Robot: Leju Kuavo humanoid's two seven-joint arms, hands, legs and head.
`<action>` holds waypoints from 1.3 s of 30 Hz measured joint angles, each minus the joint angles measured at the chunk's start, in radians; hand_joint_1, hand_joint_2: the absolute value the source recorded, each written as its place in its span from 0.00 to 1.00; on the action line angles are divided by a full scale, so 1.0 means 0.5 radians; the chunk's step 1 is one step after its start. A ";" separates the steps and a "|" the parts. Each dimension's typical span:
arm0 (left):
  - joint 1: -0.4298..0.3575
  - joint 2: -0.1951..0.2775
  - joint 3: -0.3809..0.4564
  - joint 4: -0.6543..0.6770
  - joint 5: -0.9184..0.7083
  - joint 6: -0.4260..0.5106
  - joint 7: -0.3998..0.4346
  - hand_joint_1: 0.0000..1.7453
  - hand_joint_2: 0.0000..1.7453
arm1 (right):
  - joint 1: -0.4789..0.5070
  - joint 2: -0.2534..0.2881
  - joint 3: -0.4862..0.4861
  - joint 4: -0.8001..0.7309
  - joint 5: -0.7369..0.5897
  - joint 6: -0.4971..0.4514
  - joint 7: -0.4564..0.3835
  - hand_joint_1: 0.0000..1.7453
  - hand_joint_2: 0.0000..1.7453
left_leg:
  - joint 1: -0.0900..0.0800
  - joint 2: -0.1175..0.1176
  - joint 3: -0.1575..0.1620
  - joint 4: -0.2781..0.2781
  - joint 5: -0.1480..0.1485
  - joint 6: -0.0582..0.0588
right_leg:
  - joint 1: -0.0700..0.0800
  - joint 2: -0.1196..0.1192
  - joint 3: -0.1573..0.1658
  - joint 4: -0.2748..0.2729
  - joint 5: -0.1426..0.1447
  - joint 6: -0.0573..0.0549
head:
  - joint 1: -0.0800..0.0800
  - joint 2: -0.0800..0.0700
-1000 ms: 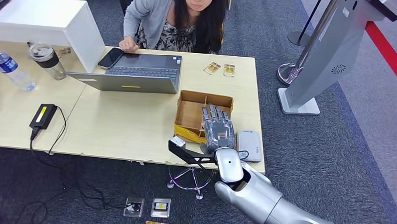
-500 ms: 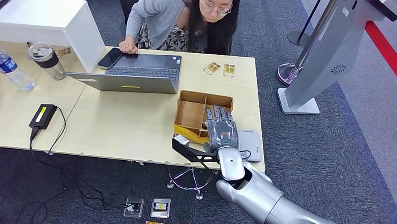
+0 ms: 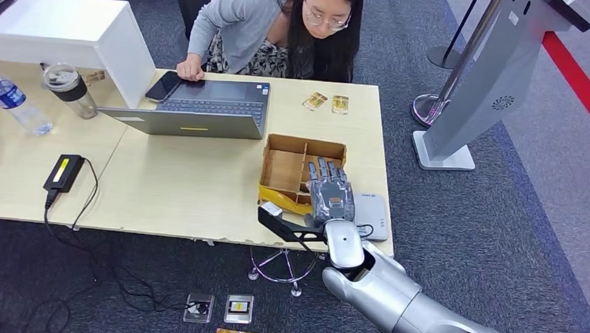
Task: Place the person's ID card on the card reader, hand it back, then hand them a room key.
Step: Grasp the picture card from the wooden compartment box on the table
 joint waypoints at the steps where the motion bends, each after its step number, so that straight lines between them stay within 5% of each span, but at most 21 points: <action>1: 0.000 0.000 0.000 0.000 0.000 0.000 0.000 0.00 0.00 | 0.001 0.000 0.000 0.001 0.000 0.005 0.000 0.00 1.00 | 0.000 0.000 0.000 0.000 0.000 0.000 | 0.000 0.000 0.000 0.000 0.000 0.000 | 0.000 0.000; 17: 0.000 0.000 0.000 0.000 0.000 -0.001 0.000 0.00 0.00 | 0.003 -0.001 -0.001 0.020 -0.006 0.060 -0.003 0.03 1.00 | 0.000 0.000 0.000 0.000 0.000 0.000 | 0.000 0.000 0.000 0.000 0.000 0.000 | 0.000 0.000; 19: 0.000 0.000 0.000 0.000 0.000 -0.001 0.000 0.00 0.00 | 0.004 -0.002 -0.001 0.020 -0.006 0.059 -0.003 0.15 1.00 | 0.000 0.000 0.000 0.000 0.000 0.000 | 0.000 0.000 0.000 0.000 0.000 0.000 | 0.000 0.000; 23: 0.000 0.000 0.000 0.001 0.000 -0.002 0.000 0.00 0.00 | 0.005 -0.002 -0.001 0.020 -0.009 0.057 -0.003 0.82 1.00 | 0.000 0.000 0.000 0.000 0.000 0.000 | 0.000 0.000 0.000 0.000 0.000 0.000 | 0.000 0.000; 24: 0.000 0.000 0.000 0.001 0.000 -0.002 0.000 0.00 0.00 | 0.005 -0.002 -0.002 0.020 -0.009 0.057 -0.003 0.91 1.00 | 0.000 0.000 0.000 0.000 0.000 0.000 | 0.000 0.000 0.000 0.000 0.000 0.000 | 0.000 0.000; 29: 0.000 0.000 0.000 0.001 -0.001 -0.004 0.000 0.00 0.00 | 0.005 -0.002 -0.002 0.020 -0.006 0.064 -0.006 1.00 1.00 | 0.000 0.000 0.000 0.000 0.000 0.000 | 0.000 0.000 0.000 0.000 0.000 0.000 | 0.000 0.000; 31: 0.000 0.000 0.000 0.001 -0.001 -0.004 0.000 0.00 0.00 | 0.005 -0.002 -0.002 0.020 -0.003 0.068 -0.008 1.00 1.00 | 0.000 0.000 0.000 0.000 0.000 0.000 | 0.000 0.000 0.000 0.000 0.000 0.000 | 0.000 0.000; 32: 0.000 0.000 0.000 0.001 -0.001 -0.004 0.000 0.00 0.00 | 0.005 -0.002 -0.002 0.020 -0.002 0.070 -0.009 0.84 1.00 | 0.000 0.000 0.000 0.000 0.000 0.000 | 0.000 0.000 0.000 0.000 0.000 0.000 | 0.000 0.000; 35: 0.000 0.000 0.000 0.001 -0.002 -0.004 0.000 0.00 0.00 | 0.006 -0.002 -0.002 0.020 0.002 0.074 -0.009 0.09 1.00 | 0.000 0.000 0.000 0.000 0.000 0.000 | 0.000 0.000 0.000 0.000 0.000 0.000 | 0.000 0.000; 36: 0.000 0.000 0.000 0.001 -0.002 -0.004 0.000 0.00 0.00 | 0.008 -0.002 -0.002 0.020 0.002 0.075 -0.010 0.00 1.00 | 0.000 0.000 0.000 0.000 0.000 0.000 | 0.000 0.000 0.000 0.000 0.000 0.000 | 0.000 0.000; 39: 0.000 0.000 0.000 0.001 -0.001 -0.004 0.000 0.00 0.00 | 0.013 -0.002 -0.002 0.021 0.005 0.074 -0.016 0.00 1.00 | 0.000 0.000 0.000 0.000 0.000 0.000 | 0.000 0.000 0.000 0.000 0.000 0.000 | 0.000 0.000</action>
